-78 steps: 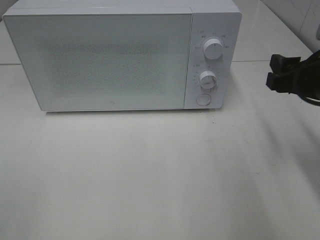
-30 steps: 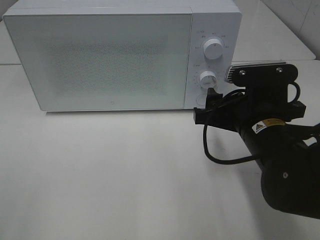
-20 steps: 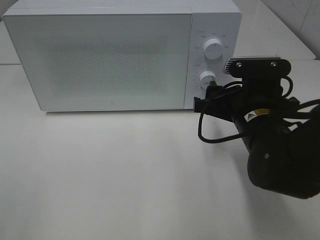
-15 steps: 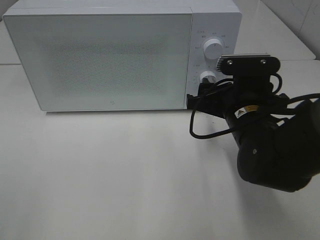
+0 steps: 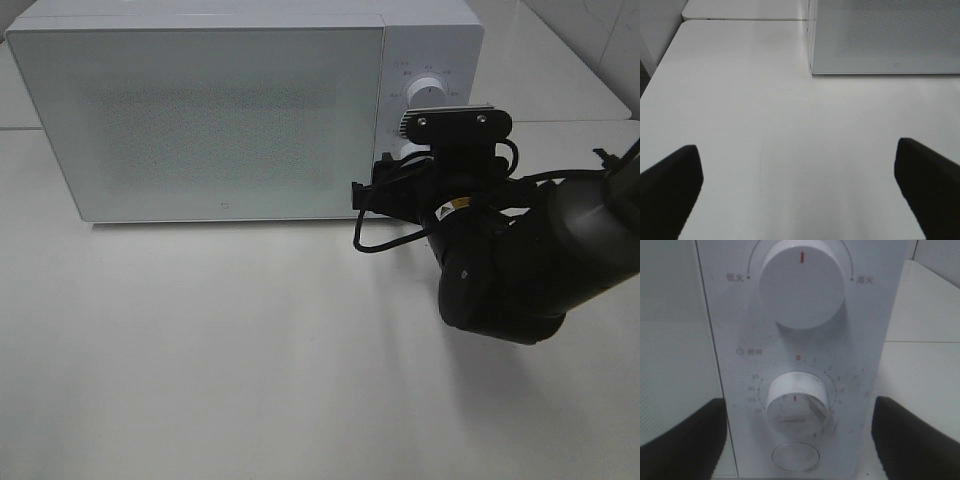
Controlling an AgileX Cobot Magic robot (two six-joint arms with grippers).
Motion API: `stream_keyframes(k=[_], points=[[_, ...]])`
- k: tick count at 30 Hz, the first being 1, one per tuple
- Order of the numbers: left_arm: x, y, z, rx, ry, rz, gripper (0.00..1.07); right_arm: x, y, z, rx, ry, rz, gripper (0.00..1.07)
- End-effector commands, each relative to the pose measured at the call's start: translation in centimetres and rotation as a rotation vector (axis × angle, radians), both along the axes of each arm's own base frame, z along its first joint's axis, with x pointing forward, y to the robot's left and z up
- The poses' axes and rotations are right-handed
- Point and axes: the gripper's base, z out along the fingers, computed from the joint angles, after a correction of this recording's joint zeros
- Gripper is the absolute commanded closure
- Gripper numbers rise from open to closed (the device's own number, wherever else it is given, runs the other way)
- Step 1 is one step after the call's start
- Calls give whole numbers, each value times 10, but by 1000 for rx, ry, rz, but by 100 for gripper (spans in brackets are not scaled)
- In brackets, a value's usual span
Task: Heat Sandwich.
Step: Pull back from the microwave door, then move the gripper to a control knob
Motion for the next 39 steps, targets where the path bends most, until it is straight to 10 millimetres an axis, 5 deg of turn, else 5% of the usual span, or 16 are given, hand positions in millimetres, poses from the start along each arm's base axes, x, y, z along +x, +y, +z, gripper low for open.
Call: stream_keyframes(k=[1, 21, 26, 29, 32, 39], points=[[-4, 0, -1, 0, -23, -1, 5, 11, -2, -1, 0, -6, -4, 31], [-4, 0, -1, 0, -23, -1, 5, 25, 1, -9, 1, 8, -2, 35], [-4, 0, -1, 0, -23, -1, 5, 26, 1, -7, 5, -1, -5, 57], [-4, 0, -1, 0, -23, -1, 5, 26, 1, -7, 5, -4, -7, 84], [-4, 0, -1, 0, -23, -1, 5, 26, 1, -7, 5, -4, -7, 96], [-4, 0, -1, 0, -23, -1, 5, 26, 1, -7, 5, -4, -7, 99]])
